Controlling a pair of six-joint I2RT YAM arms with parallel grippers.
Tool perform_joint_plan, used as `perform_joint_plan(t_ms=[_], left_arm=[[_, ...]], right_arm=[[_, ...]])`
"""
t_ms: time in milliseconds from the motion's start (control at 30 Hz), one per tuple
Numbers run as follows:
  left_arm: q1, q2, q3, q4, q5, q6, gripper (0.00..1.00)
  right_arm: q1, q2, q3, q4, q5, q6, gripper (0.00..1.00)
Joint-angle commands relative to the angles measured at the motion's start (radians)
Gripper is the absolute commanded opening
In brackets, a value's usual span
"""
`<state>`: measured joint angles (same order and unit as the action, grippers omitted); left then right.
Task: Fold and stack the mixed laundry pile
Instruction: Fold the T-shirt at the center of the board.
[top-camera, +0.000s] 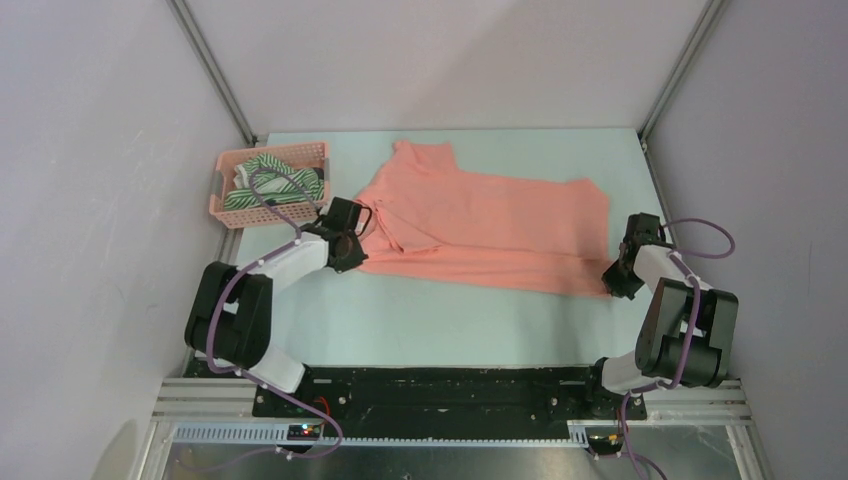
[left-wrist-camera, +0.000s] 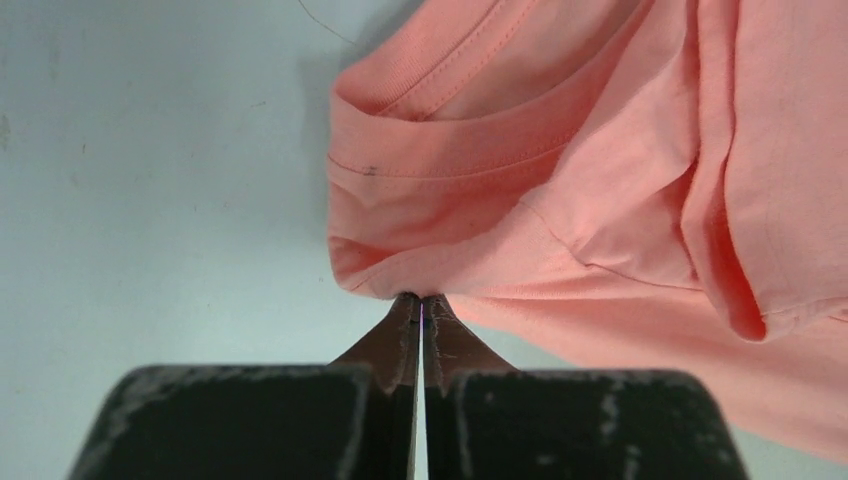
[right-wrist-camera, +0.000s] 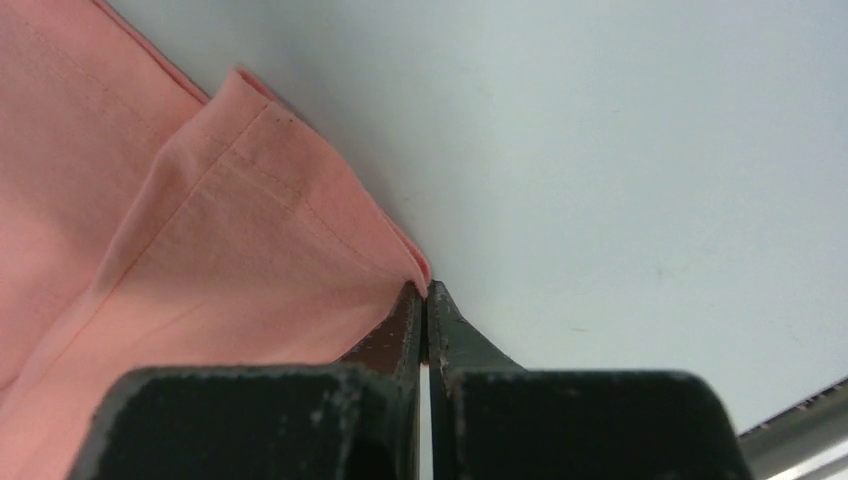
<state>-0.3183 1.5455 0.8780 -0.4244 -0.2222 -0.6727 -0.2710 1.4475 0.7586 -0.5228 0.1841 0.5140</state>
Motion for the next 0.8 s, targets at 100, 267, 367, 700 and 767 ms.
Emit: perform_joint_plan(t_ms=[100,267,367,700,767], left_arm=[[-0.016,-0.085,-0.065,-0.029,-0.019,-0.003,0.00],[-0.040,-0.113,-0.081,-0.064,-0.026,-0.012,0.10],[-0.041,-0.164,-0.050,-0.119,-0.066,0.000,0.33],[0.050,-0.355,0.236,-0.189,0.118,0.148,0.76],[0.114,-0.365,0.273,-0.210,0.217,0.164,0.81]], right_arm=[[-0.043,-0.078,0.031,-0.086,0.147,-0.025,0.00],[-0.045,-0.080,0.053,-0.145,0.139,-0.016,0.17],[-0.040,-0.142,0.074,-0.164,0.077,-0.039,0.29],[0.355,-0.255,0.192,-0.034,-0.097,-0.121,0.53],[0.486,-0.200,0.247,-0.004,-0.052,-0.112,0.53]])
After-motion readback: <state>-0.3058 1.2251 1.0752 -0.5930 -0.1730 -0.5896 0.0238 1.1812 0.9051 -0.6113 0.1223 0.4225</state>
